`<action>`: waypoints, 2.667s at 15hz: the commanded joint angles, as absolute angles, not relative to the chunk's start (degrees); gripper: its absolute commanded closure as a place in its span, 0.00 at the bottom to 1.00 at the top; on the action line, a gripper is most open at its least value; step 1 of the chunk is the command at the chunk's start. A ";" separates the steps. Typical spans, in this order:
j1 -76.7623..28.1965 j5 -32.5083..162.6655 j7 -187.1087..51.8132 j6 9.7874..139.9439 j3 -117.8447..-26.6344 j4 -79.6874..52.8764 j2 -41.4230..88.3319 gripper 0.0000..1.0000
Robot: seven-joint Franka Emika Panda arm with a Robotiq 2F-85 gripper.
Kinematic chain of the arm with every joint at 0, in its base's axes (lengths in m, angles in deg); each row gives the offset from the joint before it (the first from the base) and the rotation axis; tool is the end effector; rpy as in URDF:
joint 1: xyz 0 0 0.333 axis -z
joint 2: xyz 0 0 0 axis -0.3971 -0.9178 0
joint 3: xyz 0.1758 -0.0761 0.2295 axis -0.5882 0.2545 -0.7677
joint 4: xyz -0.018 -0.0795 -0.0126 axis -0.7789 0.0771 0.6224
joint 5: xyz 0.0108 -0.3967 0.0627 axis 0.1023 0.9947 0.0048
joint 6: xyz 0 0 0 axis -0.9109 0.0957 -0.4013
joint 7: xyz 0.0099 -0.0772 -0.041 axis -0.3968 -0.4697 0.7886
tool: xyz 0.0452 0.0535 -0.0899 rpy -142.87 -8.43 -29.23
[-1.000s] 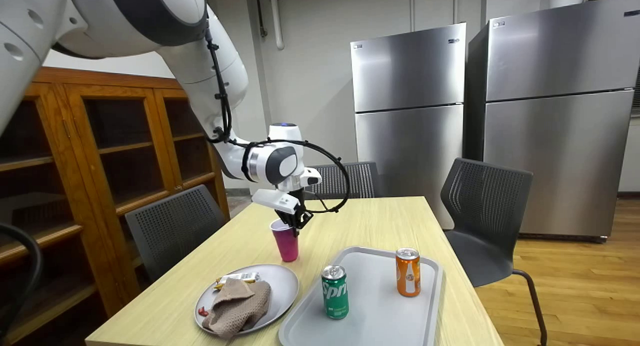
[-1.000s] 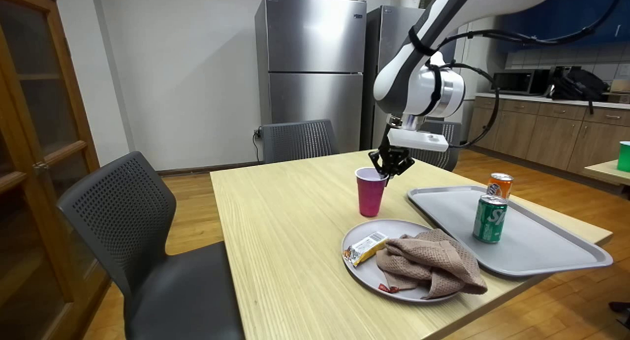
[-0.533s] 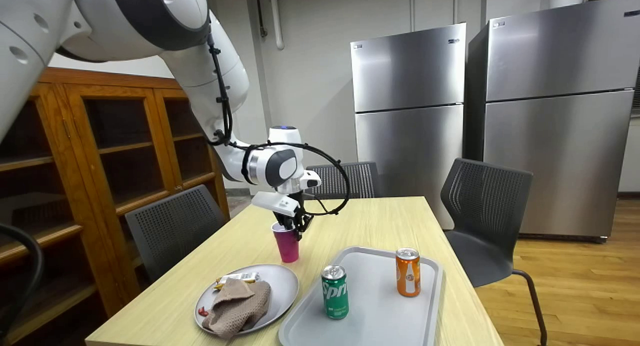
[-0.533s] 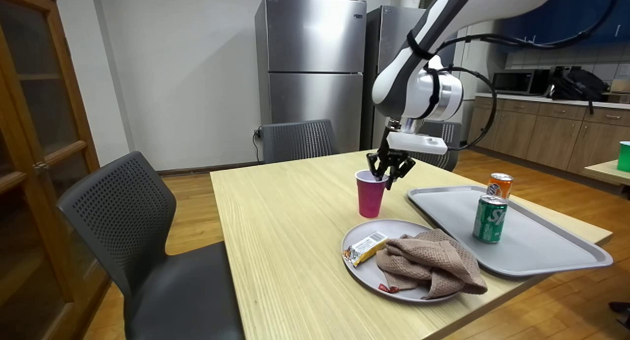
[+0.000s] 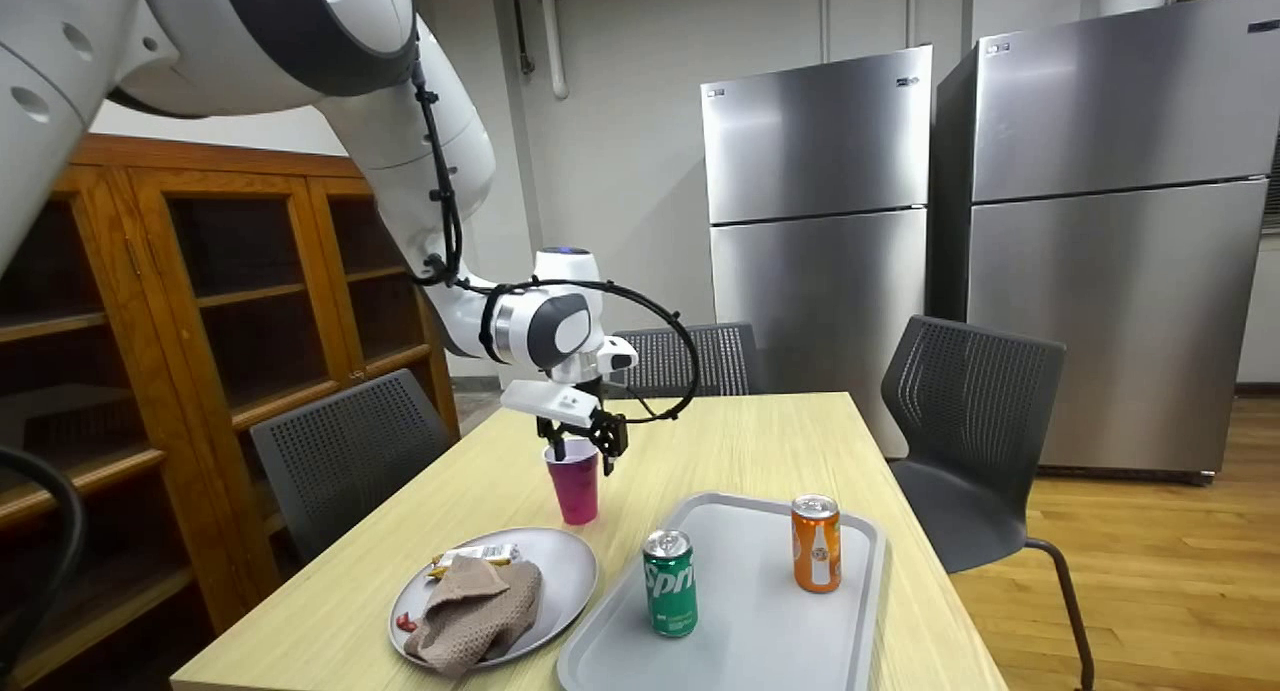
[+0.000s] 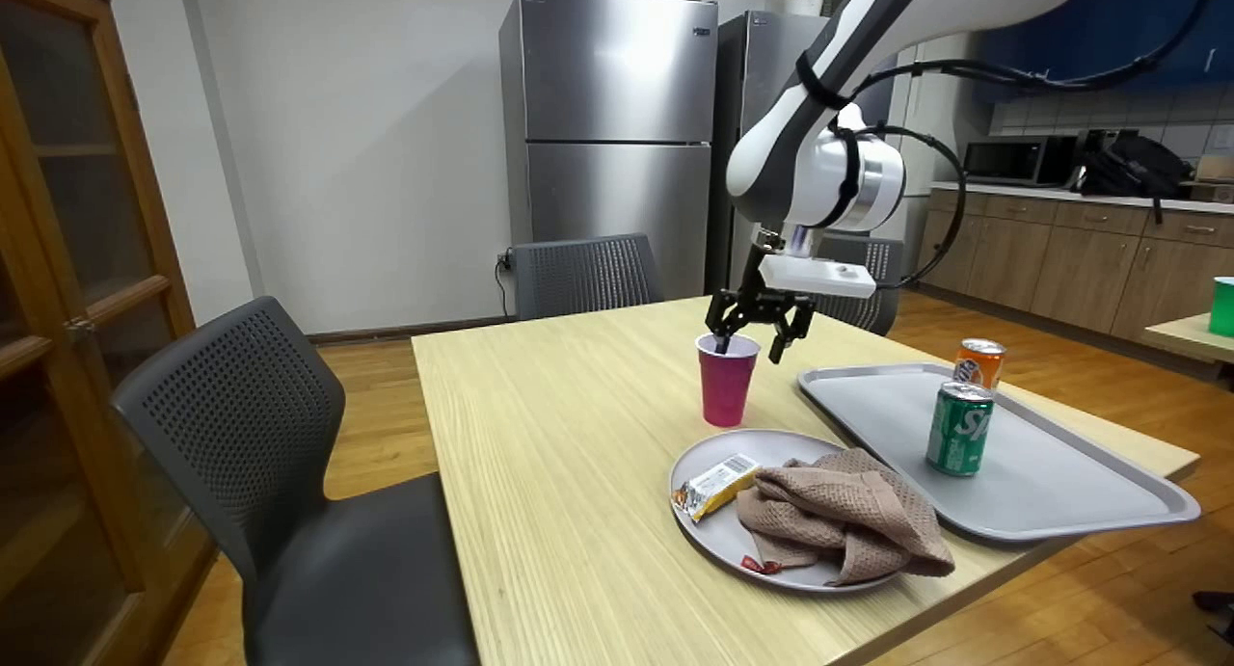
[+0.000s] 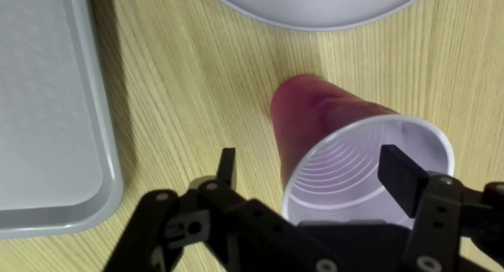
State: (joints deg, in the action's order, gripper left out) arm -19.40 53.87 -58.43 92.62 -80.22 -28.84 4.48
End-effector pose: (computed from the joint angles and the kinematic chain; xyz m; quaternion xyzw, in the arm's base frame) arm 0.6462 -0.0051 0.1649 -0.9948 0.0288 -0.0806 0.0549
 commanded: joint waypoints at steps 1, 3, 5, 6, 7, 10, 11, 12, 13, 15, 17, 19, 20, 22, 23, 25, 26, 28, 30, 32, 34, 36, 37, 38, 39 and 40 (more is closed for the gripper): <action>-17.60 53.96 -53.73 90.84 -81.89 -32.94 10.44 0.00; -17.93 54.31 -53.08 91.57 -81.24 -34.76 12.75 0.00; -17.44 54.06 -51.55 91.12 -81.44 -36.54 15.14 0.00; -17.55 54.30 -50.97 91.20 -81.29 -37.39 16.01 0.00; -17.99 54.91 -51.08 90.90 -80.75 -38.41 17.02 0.00; -18.73 56.77 -51.55 90.98 -79.55 -42.46 20.48 0.00; -18.66 57.41 -50.95 91.09 -79.46 -43.67 21.35 0.00; -18.56 57.88 -50.65 90.69 -79.32 -44.67 22.17 0.00; -18.73 56.58 -52.25 92.18 -79.64 -40.75 18.06 0.00; -18.75 56.67 -52.23 92.24 -79.56 -41.41 18.51 0.00; -18.74 56.68 -52.23 92.32 -79.58 -41.31 18.18 0.00; -18.73 56.68 -52.24 92.33 -79.59 -41.30 18.08 0.00; -18.73 56.68 -52.24 92.33 -79.59 -41.26 18.02 0.00; -18.73 56.68 -52.24 92.33 -79.59 -41.25 18.01 0.00; -18.73 56.68 -52.24 92.33 -79.59 -41.25 17.99 0.00; -18.73 56.68 -52.24 92.33 -79.59 -41.25 17.99 0.00; -18.73 56.68 -52.24 92.33 -79.59 -41.24 17.98 0.00; -19.34 56.82 -52.25 94.08 -80.02 -43.81 19.93 0.00; -19.73 56.31 -52.22 95.84 -80.74 -45.57 21.23 0.00; -21.40 57.09 -55.44 98.11 -80.04 -47.31 22.45 0.00; -22.68 57.18 -57.52 99.81 -79.97 -49.16 23.94 0.00; -24.13 57.98 -59.89 100.16 -79.43 -50.96 25.63 0.00; -25.36 59.48 -61.88 99.24 -78.45 -51.71 26.50 0.00; -26.63 61.34 -64.24 99.07 -77.38 -52.57 27.28 0.00; -27.94 63.57 -67.19 98.70 -76.24 -53.15 27.82 0.00; -28.86 65.14 -69.71 98.44 -75.59 -53.56 27.96 0.00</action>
